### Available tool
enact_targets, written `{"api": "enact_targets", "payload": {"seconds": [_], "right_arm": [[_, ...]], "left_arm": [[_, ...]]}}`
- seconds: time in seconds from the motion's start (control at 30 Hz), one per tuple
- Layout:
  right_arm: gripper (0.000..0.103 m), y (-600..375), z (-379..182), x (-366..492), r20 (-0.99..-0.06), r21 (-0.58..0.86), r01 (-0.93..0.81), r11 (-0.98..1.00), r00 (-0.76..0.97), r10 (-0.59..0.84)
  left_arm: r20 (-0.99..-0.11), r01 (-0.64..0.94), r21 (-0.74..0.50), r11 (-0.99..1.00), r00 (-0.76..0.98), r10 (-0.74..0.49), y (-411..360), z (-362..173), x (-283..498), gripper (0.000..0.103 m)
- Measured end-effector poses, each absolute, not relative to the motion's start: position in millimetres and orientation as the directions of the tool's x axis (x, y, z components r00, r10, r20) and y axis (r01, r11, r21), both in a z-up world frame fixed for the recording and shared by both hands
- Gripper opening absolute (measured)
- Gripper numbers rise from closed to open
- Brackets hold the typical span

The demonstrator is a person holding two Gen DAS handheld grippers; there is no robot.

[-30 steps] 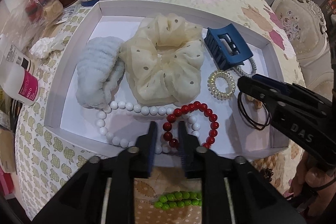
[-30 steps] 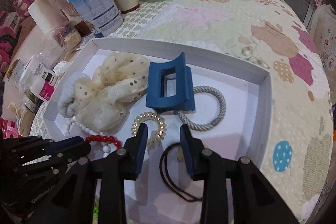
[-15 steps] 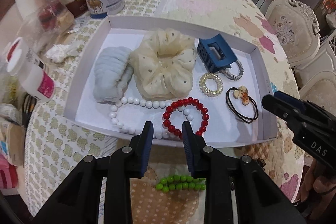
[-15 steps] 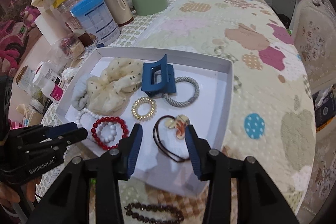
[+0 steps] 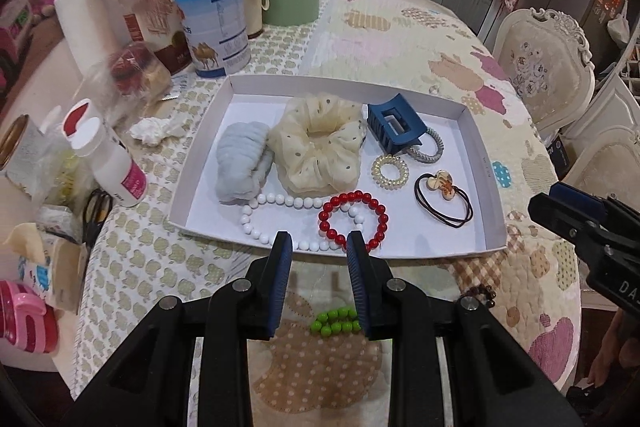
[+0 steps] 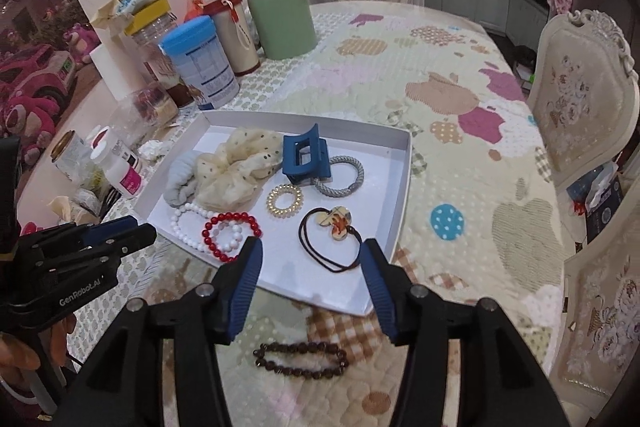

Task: Organize jewelry
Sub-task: 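Withdraw both open grippers toward the green and brown bead bracelets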

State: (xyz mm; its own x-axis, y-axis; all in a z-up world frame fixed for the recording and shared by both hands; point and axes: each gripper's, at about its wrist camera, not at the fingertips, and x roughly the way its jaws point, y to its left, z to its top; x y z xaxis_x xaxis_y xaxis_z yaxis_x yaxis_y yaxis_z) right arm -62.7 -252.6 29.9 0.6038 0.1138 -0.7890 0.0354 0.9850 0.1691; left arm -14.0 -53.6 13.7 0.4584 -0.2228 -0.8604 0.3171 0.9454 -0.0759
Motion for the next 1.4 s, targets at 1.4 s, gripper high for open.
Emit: {"api": "enact_targets", "payload": {"seconds": [1.4], "right_arm": [[0.059, -238.8, 66.4, -148.4, -0.735, 0.14, 0.048, 0.989, 0.675, 0.071]], "left_arm": [[-0.791, 0.349, -0.075, 0.934, 0.549, -0.268, -31.6, 58.5, -70.6, 0.019]]}}
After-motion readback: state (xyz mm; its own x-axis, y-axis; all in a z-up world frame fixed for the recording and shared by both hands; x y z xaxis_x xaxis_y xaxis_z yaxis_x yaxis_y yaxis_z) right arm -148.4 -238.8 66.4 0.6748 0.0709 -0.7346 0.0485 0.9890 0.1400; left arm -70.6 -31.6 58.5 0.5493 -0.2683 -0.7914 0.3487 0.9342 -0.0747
